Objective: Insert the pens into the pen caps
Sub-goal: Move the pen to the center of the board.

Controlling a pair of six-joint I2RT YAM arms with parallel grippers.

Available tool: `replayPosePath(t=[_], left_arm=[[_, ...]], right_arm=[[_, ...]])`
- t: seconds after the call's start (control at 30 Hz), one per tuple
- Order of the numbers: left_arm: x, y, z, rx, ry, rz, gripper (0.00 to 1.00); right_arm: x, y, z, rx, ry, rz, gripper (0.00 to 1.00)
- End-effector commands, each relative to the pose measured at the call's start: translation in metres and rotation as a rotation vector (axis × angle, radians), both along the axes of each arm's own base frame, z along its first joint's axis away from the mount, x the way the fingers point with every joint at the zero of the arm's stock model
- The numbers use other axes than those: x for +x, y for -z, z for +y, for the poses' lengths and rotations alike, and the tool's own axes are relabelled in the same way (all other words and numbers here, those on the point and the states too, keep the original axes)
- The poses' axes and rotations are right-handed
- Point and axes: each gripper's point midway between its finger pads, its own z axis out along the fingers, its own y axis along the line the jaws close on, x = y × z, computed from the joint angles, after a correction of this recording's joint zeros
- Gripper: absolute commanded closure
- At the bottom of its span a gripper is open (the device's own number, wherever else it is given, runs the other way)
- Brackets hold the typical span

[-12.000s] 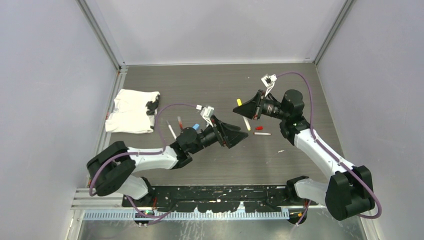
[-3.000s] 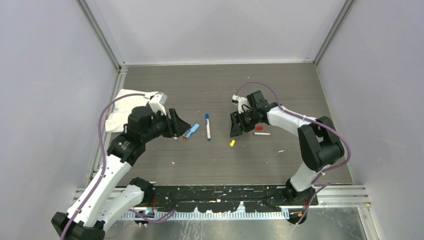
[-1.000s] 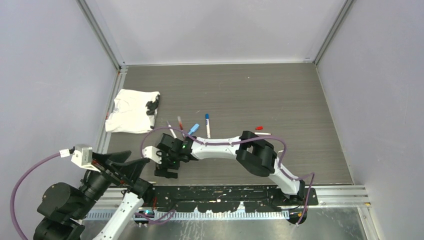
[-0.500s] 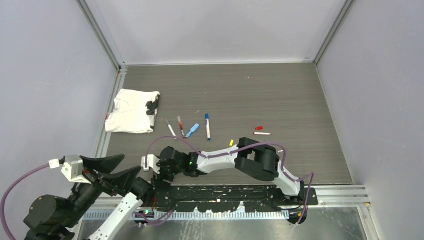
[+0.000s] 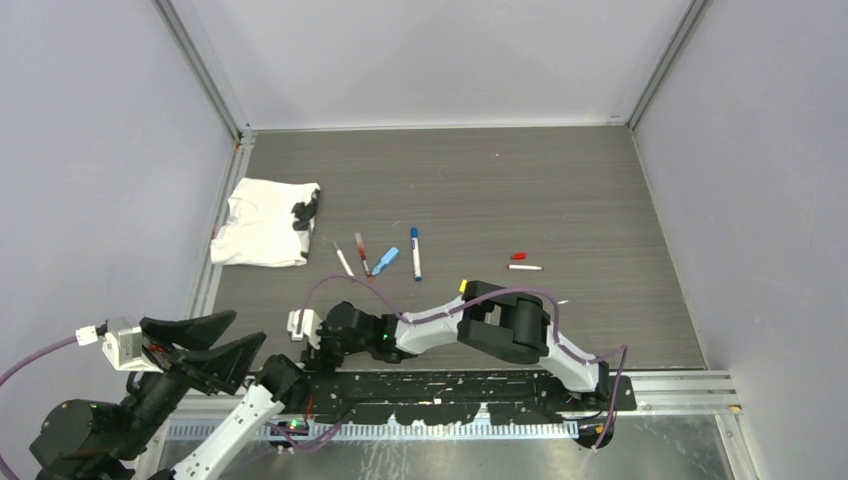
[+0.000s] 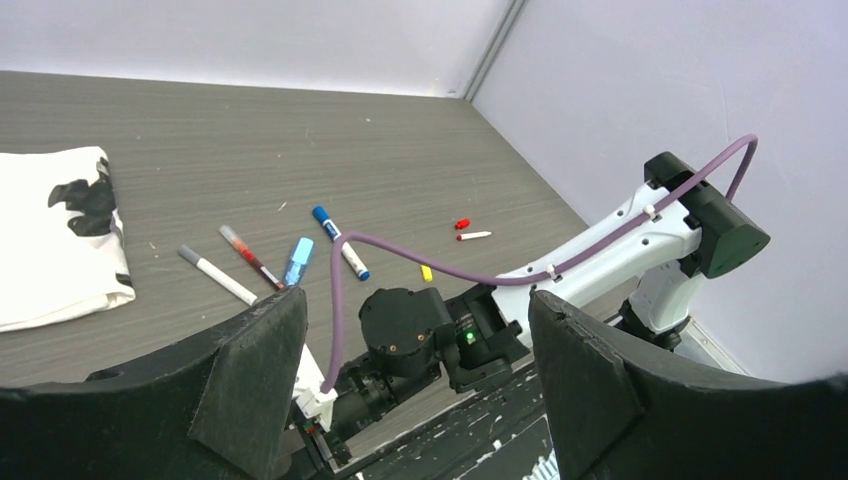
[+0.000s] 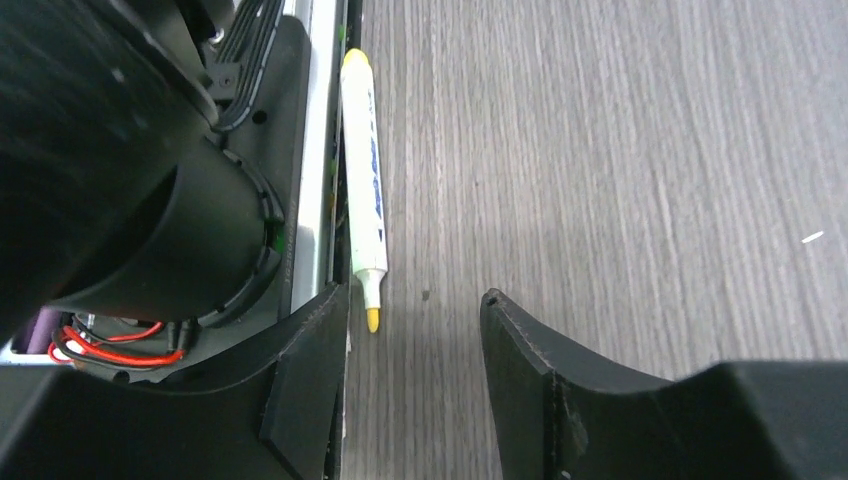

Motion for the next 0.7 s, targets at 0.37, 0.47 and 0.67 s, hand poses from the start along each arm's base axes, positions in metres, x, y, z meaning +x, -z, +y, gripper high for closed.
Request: replayPosePath(t=[0.37,0.47,0.67], left_arm=[[-0.002,-0.004,0.01,-0.005,-0.036,-0.008,0.18],[-0.003,-0.004,0.013,-0.006,-0.041,-0.009,0.18],[-0.005,0.001,0.014,-0.016,-0.039,0.002,0.18]], right_arm=[[-0.019,0.013,0.031,0.09,0.033,0.026,0.61],[-0.02,0.024,0.024,0.063,0.033,0.025,0.76],[-0.008,0.028,-0.003,0.023,0.042,-0.02,0.99]])
